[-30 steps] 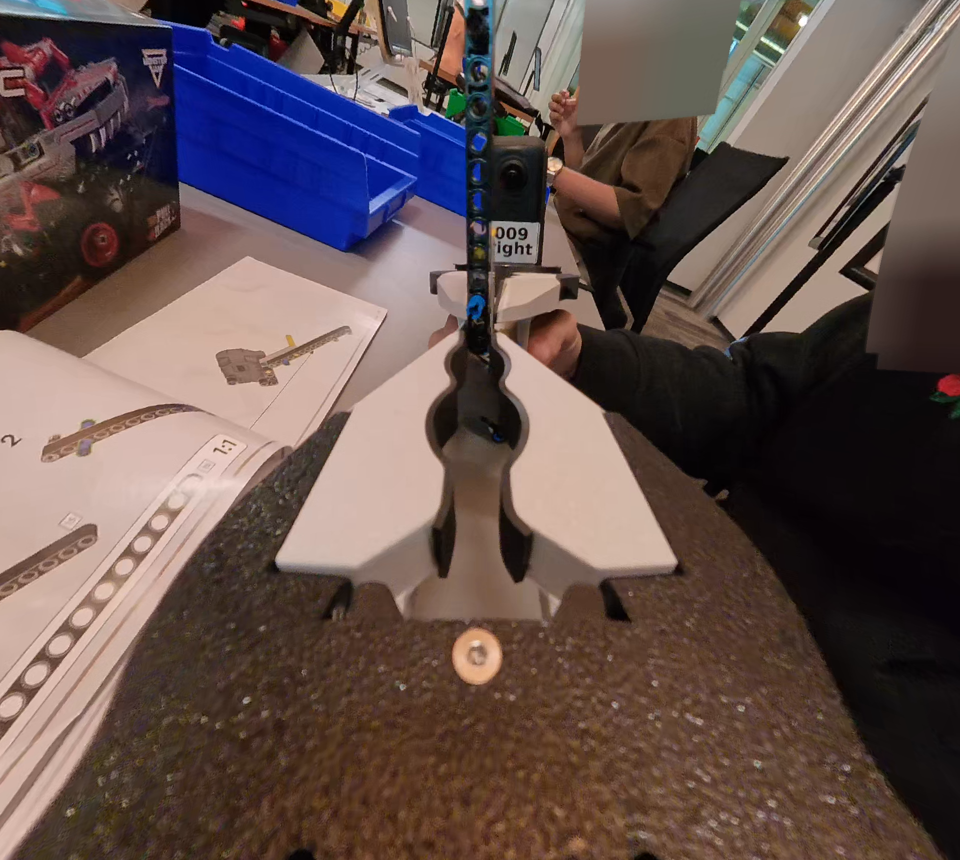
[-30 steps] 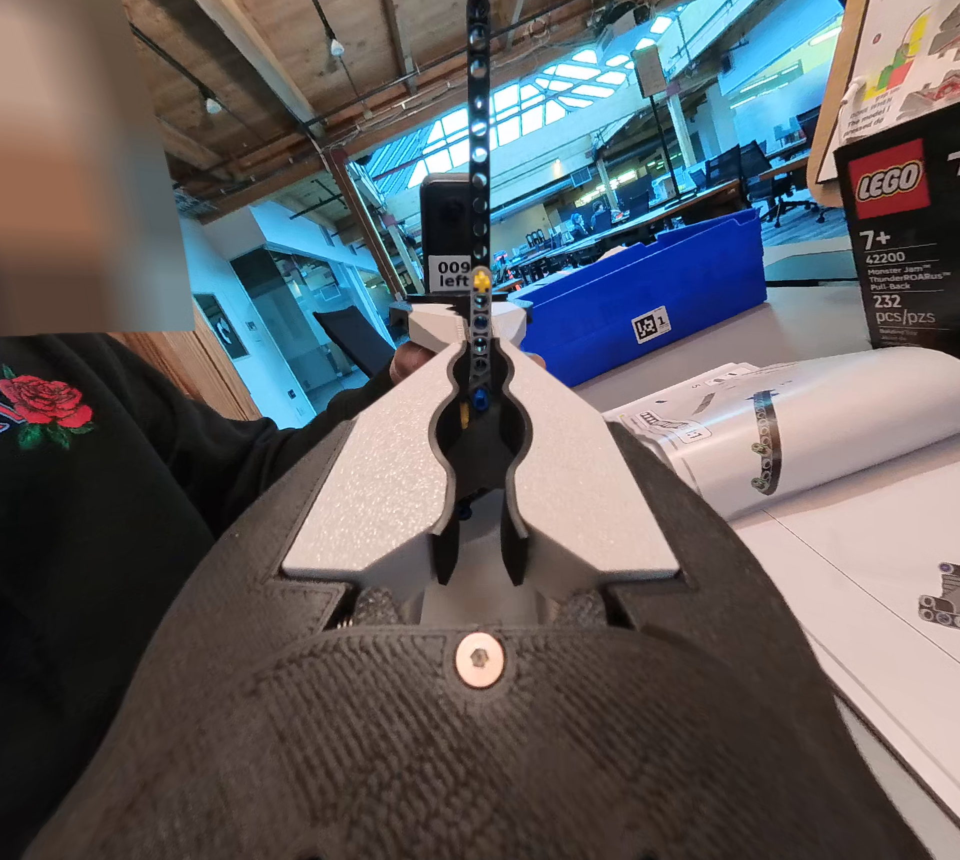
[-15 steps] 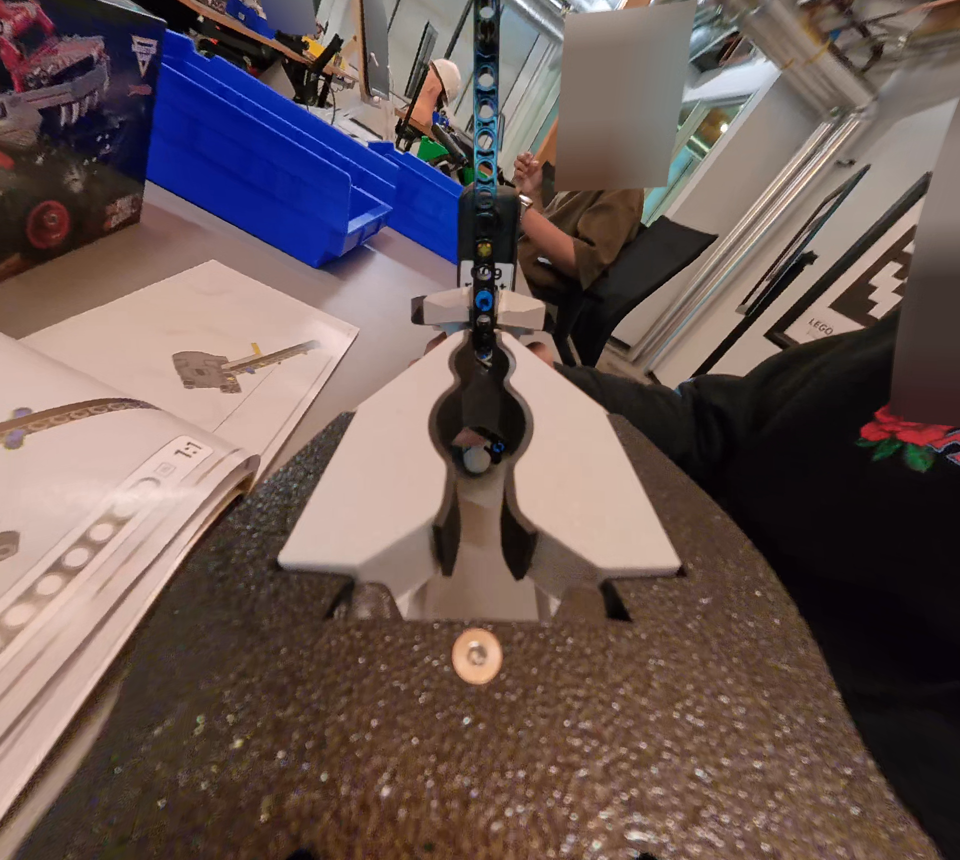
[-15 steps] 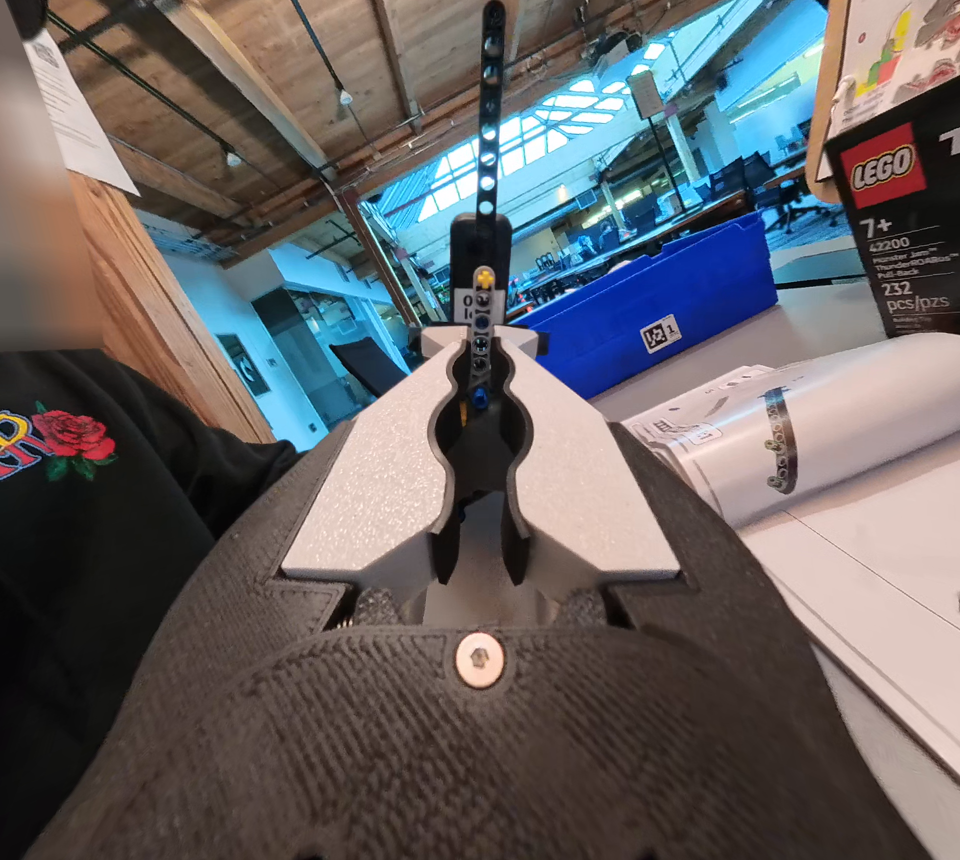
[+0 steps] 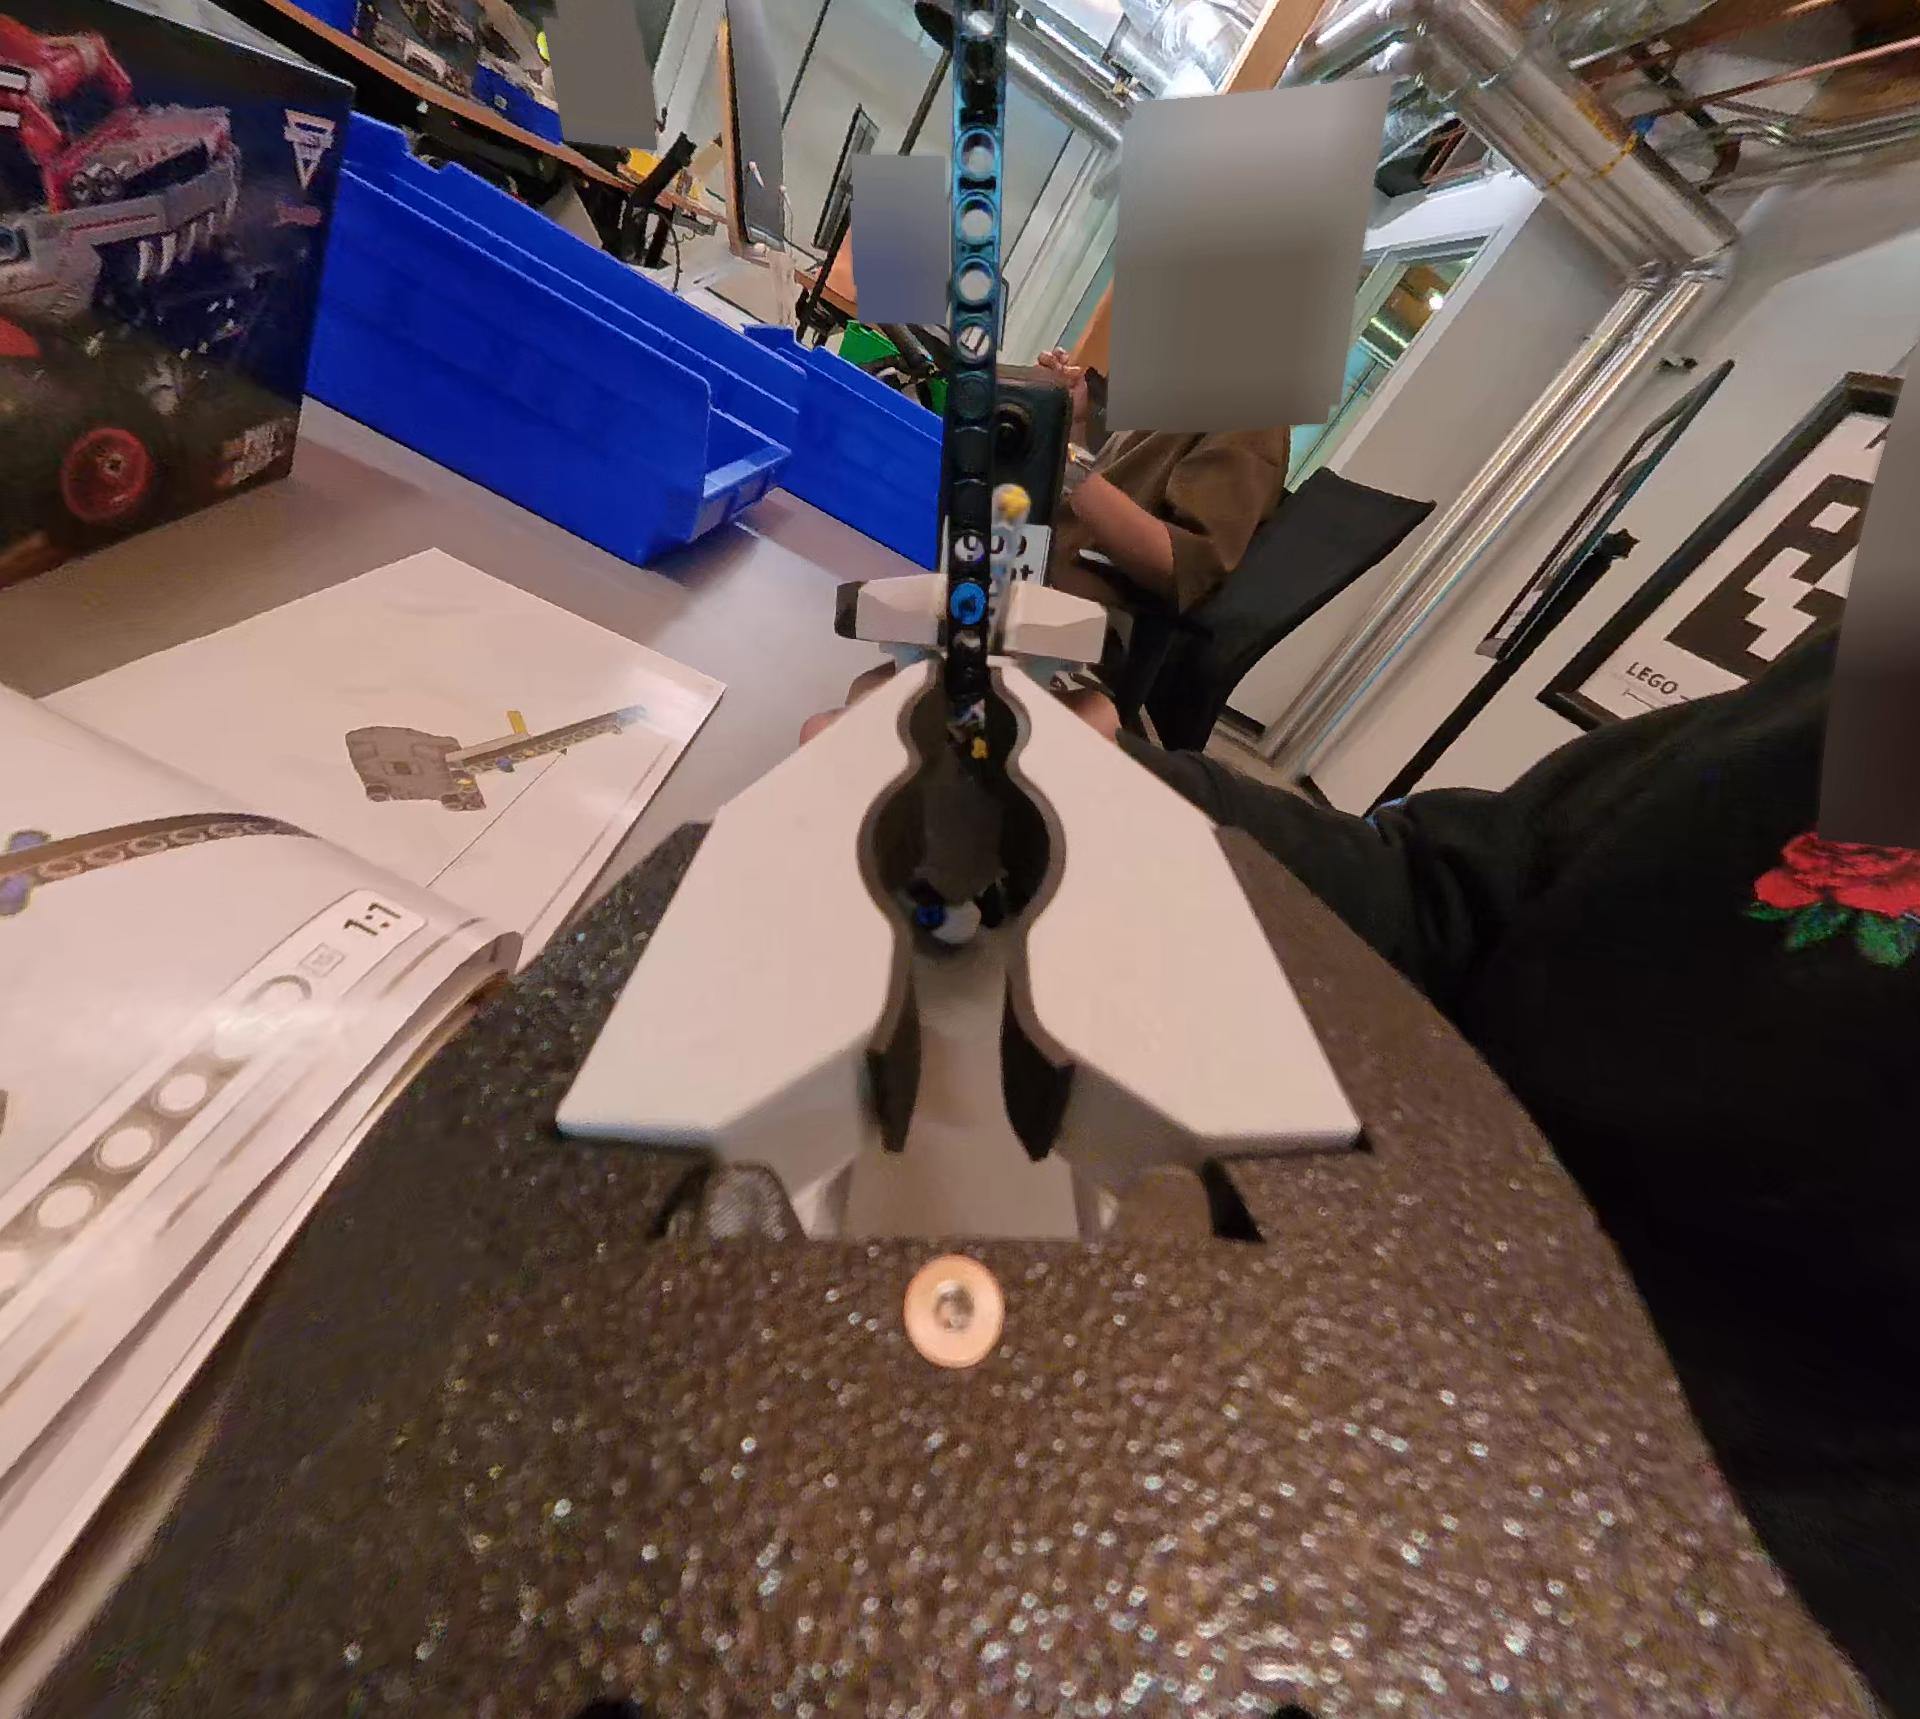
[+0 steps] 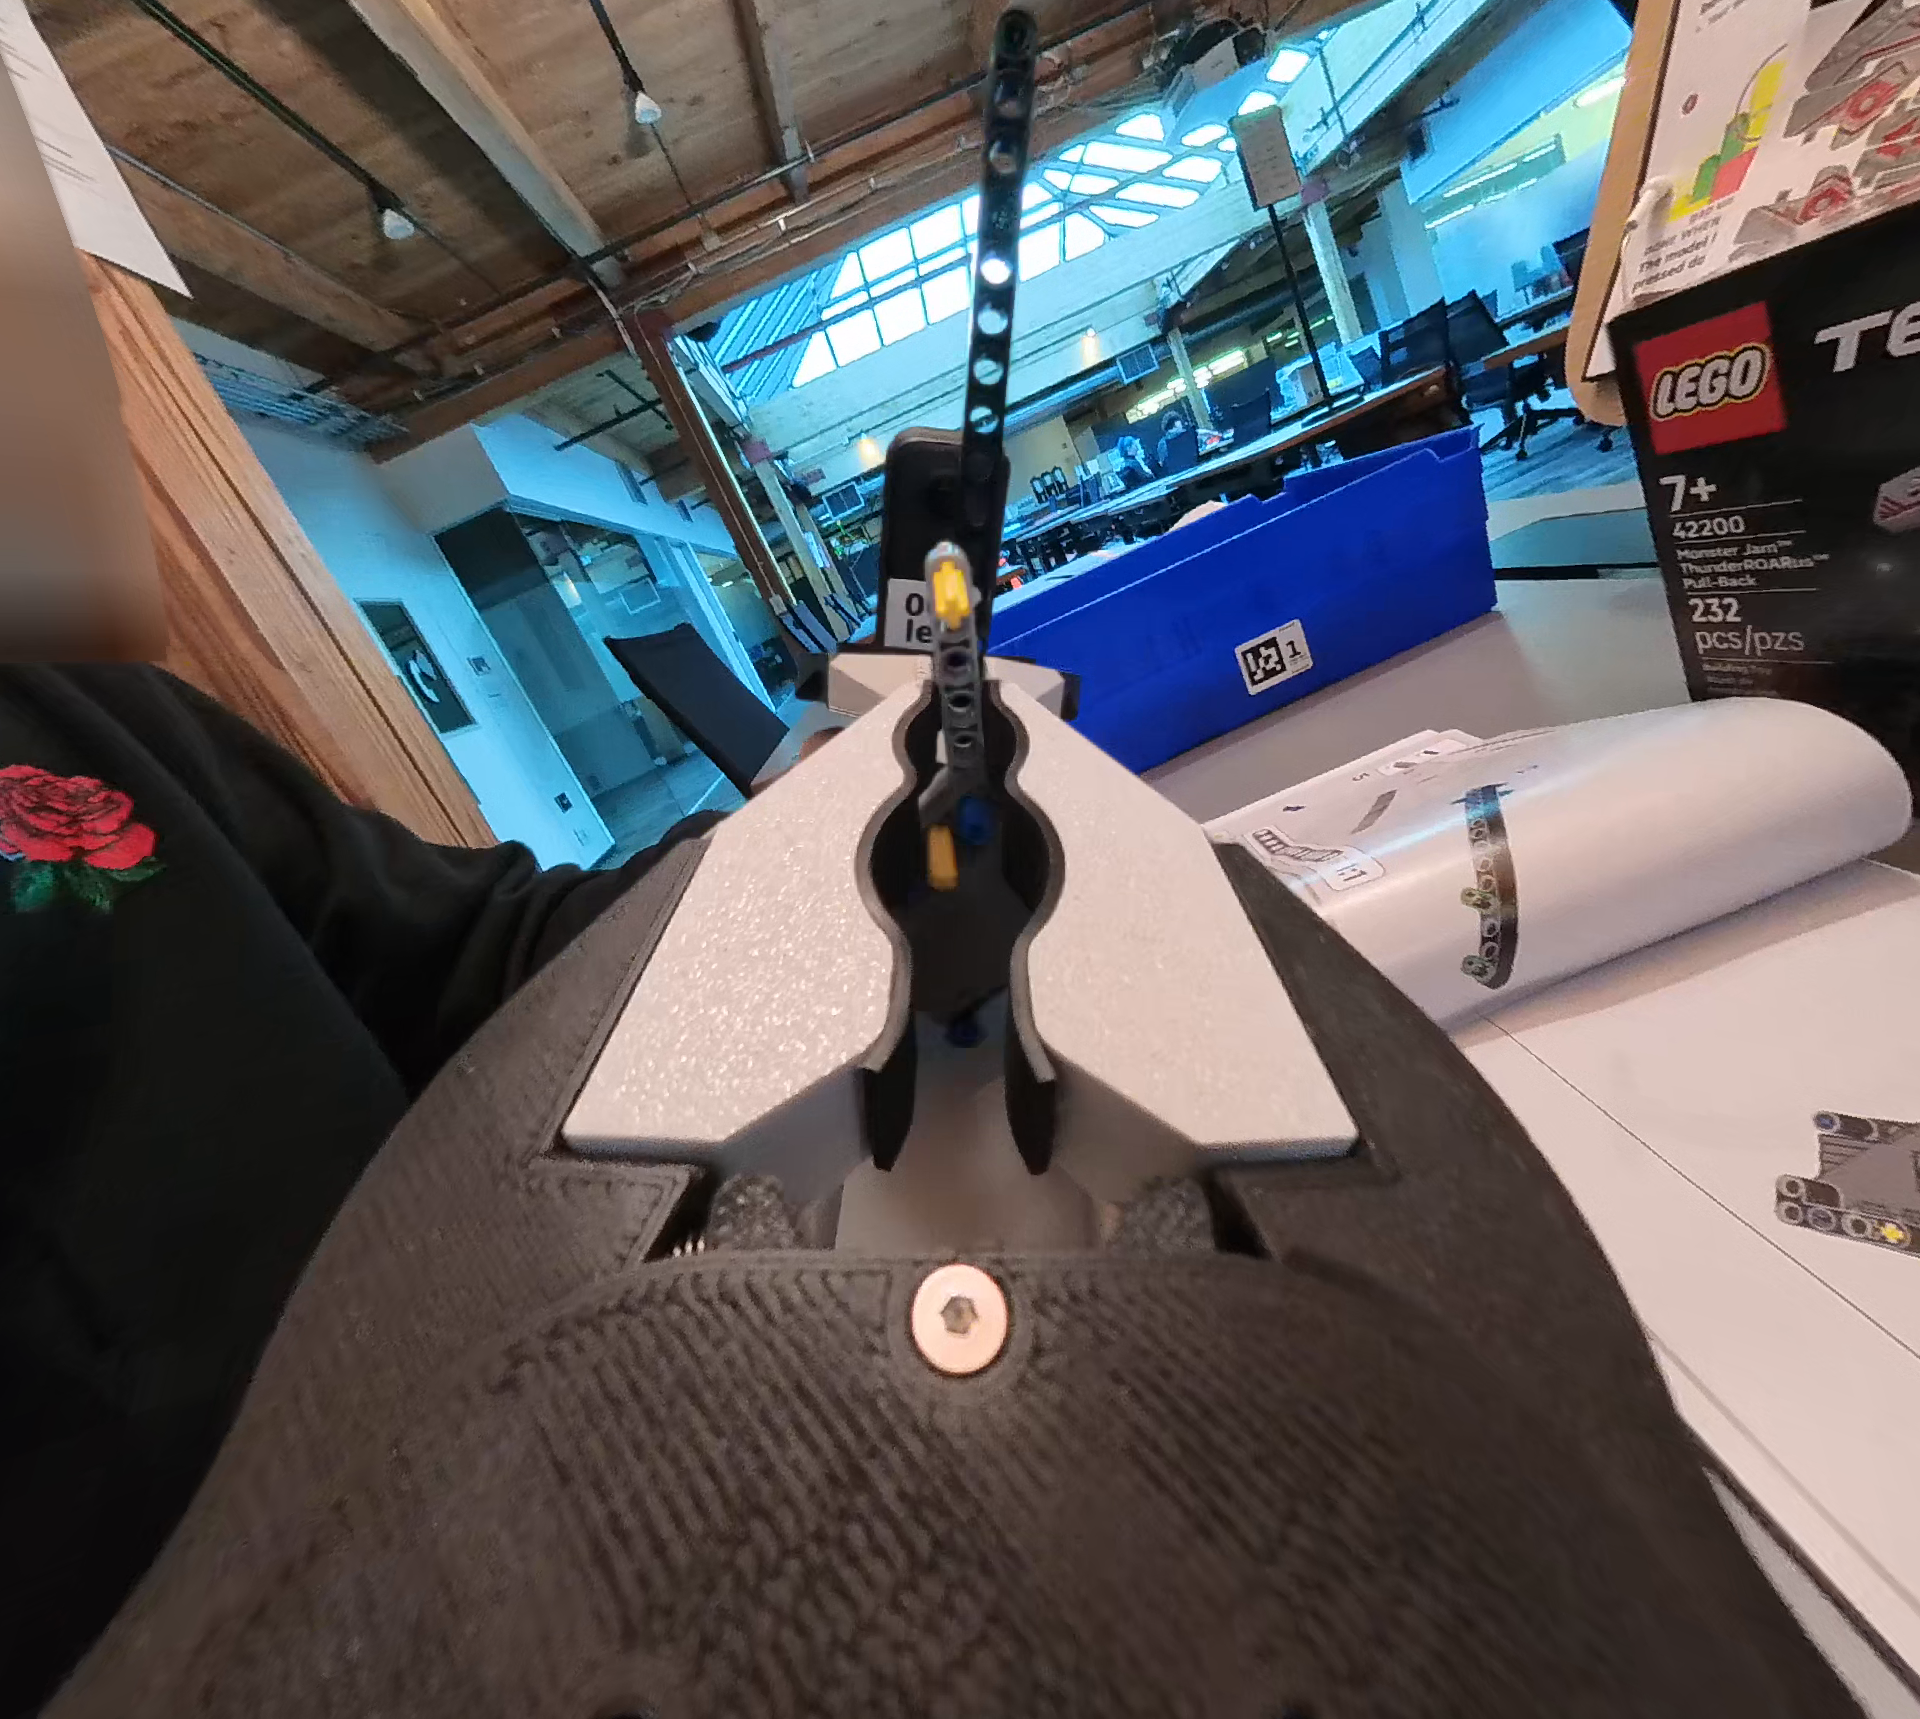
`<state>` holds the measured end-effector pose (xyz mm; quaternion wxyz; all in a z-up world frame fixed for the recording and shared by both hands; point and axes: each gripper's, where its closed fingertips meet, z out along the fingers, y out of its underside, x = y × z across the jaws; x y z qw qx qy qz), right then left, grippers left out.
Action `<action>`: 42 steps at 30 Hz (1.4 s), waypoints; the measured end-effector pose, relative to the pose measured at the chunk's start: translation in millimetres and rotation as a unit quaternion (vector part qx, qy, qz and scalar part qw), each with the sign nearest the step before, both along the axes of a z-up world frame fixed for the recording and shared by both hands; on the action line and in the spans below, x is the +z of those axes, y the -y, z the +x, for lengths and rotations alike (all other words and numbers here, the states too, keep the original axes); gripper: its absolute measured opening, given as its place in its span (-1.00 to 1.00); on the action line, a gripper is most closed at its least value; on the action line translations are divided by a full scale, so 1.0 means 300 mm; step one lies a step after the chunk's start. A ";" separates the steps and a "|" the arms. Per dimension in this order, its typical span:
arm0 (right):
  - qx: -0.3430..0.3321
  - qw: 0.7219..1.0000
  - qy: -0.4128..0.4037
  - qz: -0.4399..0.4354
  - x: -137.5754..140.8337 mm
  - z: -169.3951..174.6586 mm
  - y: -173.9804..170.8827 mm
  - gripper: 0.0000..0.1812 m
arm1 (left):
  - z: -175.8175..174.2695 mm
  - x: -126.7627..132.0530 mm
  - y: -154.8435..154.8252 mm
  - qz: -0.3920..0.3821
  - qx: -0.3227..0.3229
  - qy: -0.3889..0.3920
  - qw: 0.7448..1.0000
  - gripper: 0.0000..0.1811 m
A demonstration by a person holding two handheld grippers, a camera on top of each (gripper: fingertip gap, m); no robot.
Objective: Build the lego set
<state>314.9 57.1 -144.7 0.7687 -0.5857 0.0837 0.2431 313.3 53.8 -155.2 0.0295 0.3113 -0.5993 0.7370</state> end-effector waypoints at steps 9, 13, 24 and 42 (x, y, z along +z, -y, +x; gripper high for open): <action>0.024 0.998 0.001 -0.050 -0.047 0.001 0.001 -0.95 | 0.018 -0.073 -0.006 0.060 0.005 0.000 0.998 -0.94; 0.042 0.992 -0.052 -0.103 -0.098 0.008 -0.006 -0.95 | 0.025 -0.108 0.001 0.059 -0.002 -0.024 0.998 -0.94; 0.006 0.957 -0.016 -0.291 -0.269 0.027 0.078 -0.94 | 0.031 -0.180 -0.020 0.142 0.011 -0.048 0.989 -0.94; -0.009 0.946 -0.040 -0.322 -0.306 -0.017 0.091 -0.77 | 0.016 -0.190 -0.005 0.139 -0.005 -0.056 0.989 -0.95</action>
